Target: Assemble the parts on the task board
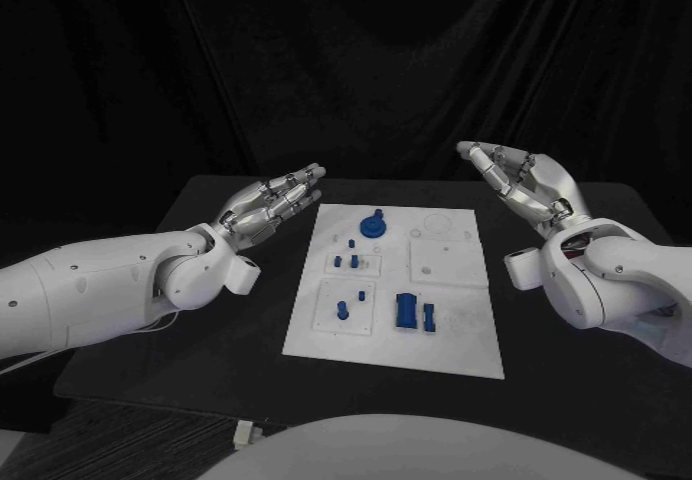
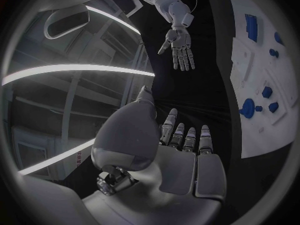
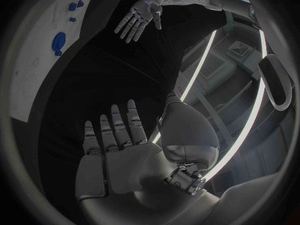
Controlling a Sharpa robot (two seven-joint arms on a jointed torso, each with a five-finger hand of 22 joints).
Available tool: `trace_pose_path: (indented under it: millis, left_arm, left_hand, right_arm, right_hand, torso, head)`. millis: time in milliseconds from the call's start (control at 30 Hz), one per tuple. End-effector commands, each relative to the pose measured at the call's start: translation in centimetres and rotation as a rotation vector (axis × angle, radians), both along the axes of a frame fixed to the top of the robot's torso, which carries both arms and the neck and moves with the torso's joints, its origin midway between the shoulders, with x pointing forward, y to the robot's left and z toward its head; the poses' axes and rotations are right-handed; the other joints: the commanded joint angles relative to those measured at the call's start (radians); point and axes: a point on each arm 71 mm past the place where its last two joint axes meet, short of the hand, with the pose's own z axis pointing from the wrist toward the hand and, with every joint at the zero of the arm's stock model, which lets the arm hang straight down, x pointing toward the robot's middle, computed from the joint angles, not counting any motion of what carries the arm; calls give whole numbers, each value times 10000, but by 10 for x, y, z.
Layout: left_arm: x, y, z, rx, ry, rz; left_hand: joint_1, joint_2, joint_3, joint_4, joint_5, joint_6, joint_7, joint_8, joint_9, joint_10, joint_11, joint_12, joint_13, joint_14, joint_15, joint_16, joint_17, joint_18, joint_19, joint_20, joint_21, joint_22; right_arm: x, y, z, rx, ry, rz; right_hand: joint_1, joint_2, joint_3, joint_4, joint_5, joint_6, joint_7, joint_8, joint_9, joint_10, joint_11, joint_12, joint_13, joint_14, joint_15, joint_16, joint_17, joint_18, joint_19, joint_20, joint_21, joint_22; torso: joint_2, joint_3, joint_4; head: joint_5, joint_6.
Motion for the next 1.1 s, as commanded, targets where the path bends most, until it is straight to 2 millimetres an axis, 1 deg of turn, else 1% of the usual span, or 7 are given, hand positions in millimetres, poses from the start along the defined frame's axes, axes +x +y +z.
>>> trace_pose_path:
  millis: [33,200,233,267,333,567,1100]
  left_arm:
    - [-1,5,19,-1091,-2592,542]
    - [0,3,19,-1082,-2580,489]
    - [3,1,-1,275,-174,209]
    - [3,1,-1,277,-176,222]
    - [3,-1,-1,296,-186,312]
    - [7,-13,1,446,-238,1101]
    - [15,-61,12,972,235,4622]
  left_hand:
    - [-188,-93,10,30,-205,-203,-22,-143,-47,76,-189,-185,-96,32,-186,-133,-77,-212,-117,-106,-111,-151]
    - [-263,-5,95,24,-125,-260,28,-144,-49,52,-126,-194,-99,32,-110,-133,-77,-269,-119,-82,-112,-161]
    - [-3875,-529,567,-876,-529,-1435,299,-540,-460,-393,650,-429,-324,32,74,-133,-77,-534,-168,-693,-170,-466]
    - [-4141,-529,567,-878,-530,-1476,299,-540,-460,-393,650,-430,-324,32,74,-133,-77,-534,-168,-693,-170,-466]
    - [-4980,-529,693,-1097,-611,-1827,299,-540,-460,-393,650,-508,-324,32,74,-133,-77,-535,-168,-693,-170,-466]
    - [-6997,-529,980,-1389,-826,-2432,299,-540,-460,-393,650,-1255,-324,32,74,-133,-77,-537,-168,-693,-170,-466]
    - [-9763,-529,1887,-2082,-1771,-3375,299,-540,-460,-393,650,-1255,-324,32,74,-133,-77,-538,-168,-693,-170,-466]
  right_arm:
    - [-1,1,-1,812,-309,481]
    - [-1,2,-6,903,-164,616]
    - [0,0,-6,429,-90,227]
    - [0,0,-6,444,-80,212]
    - [1,1,-7,553,-12,112]
    - [11,8,-19,1496,626,-772]
    - [25,21,-48,3348,2157,-2630]
  right_hand:
    - [-36,-356,69,-3,-187,-677,-250,-220,-348,-1046,-222,-19,-370,-660,-41,-205,-160,-92,-257,-43,-192,-298]
    - [18,-388,61,-3,-190,-774,-222,-206,-538,-1509,-272,141,-557,-983,-206,-229,-193,32,-318,-102,-203,-427]
    - [-2587,519,433,-905,-507,-2177,615,-725,-899,-2014,-517,-939,-1030,-1213,-486,-491,-435,-935,-470,-768,-286,-1072]
    - [-4118,519,701,-1704,-731,-2829,615,-725,-1216,-2345,-517,-939,-1457,-2034,-1201,-491,-435,-935,-470,-1232,-286,-1072]
    - [-6296,519,1447,-2993,-1683,-3874,615,-725,-2009,-2845,-517,-939,-2381,-2034,-1201,-491,-435,-935,-470,-2336,-286,-1072]
    - [-8936,519,1447,-2993,-1683,-5686,615,-725,-2009,-3744,-517,-939,-2381,-2034,-1201,-491,-435,-935,-470,-2336,-286,-1072]
    - [-8936,519,1447,-2993,-1683,-5686,615,-725,-2009,-3744,-517,-939,-2381,-2034,-1201,-491,-435,-935,-470,-2336,-286,-1072]
  torso:
    - [11,2,-4]
    - [47,-1,38]
    - [12,2,7]
    - [11,0,5]
    - [4,-12,-4]
    - [-62,-117,-83]
    - [-283,-471,-348]
  head:
    - [-26,2]
    - [-121,2]
    - [-79,1]
    - [-83,11]
    - [-108,77]
    - [-324,652]
    - [-1053,2591]
